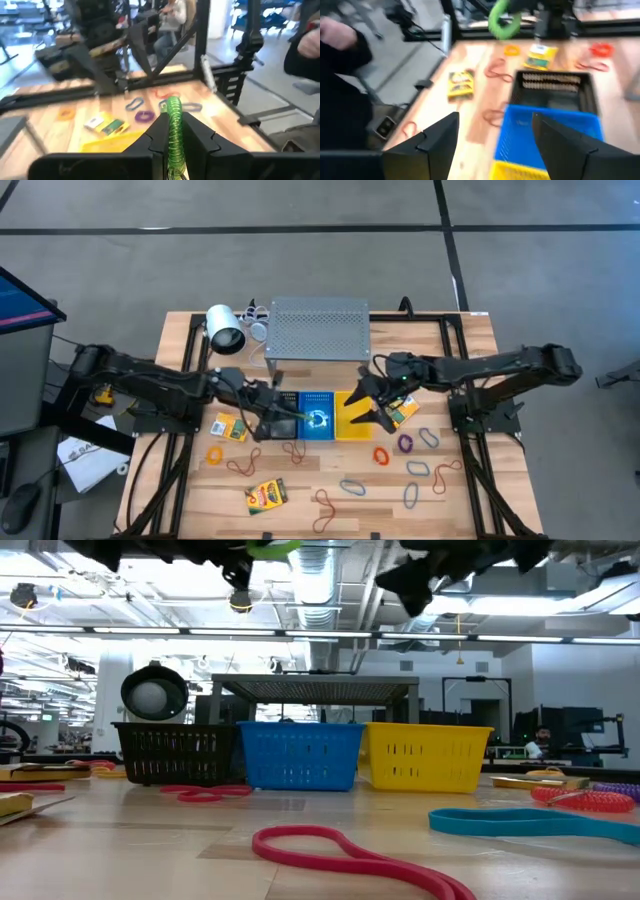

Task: Pick & Place Office Desk Supplies
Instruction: Put the green spring keychain into the black basket

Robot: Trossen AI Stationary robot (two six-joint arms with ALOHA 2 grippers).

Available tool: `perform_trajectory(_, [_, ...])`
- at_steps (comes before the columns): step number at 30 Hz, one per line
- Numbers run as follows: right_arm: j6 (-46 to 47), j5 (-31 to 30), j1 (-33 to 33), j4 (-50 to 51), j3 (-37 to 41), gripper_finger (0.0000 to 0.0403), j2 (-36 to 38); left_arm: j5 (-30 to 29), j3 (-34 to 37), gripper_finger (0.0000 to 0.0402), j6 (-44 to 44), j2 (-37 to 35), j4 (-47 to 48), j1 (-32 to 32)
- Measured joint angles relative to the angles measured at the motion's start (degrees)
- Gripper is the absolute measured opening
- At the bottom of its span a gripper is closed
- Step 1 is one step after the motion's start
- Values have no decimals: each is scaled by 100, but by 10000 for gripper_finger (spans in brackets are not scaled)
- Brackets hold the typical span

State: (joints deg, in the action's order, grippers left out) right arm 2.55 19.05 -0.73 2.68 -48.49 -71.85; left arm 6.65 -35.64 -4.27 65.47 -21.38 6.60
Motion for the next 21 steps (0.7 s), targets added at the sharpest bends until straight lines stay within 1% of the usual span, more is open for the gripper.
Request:
perform_trajectory(2, [36, -113, 0, 427, 2, 244, 241, -123, -1, 29, 1, -229, 300, -39])
perform_trajectory(4, [239, -118, 2, 580, 0, 244, 418, -204, 2, 29, 2, -422, 663, -81])
perform_trajectory(7, [542, -118, 1, 678, 0, 244, 599, -231, 3, 29, 6, -549, 874, -122])
perform_trajectory(14, [649, -116, 0, 676, 0, 244, 653, -231, 4, 29, 4, -551, 838, -154])
perform_trajectory(18, [650, -111, -3, 359, 2, 244, 543, -231, 4, 29, 4, -551, 847, -156])
perform_trajectory(19, [608, -110, -23, 229, -7, 244, 524, -231, 4, 29, 2, -551, 856, -156])
perform_trajectory(21, [379, -111, -83, 299, 4, 244, 585, -223, 4, 29, 3, -550, 894, -154])
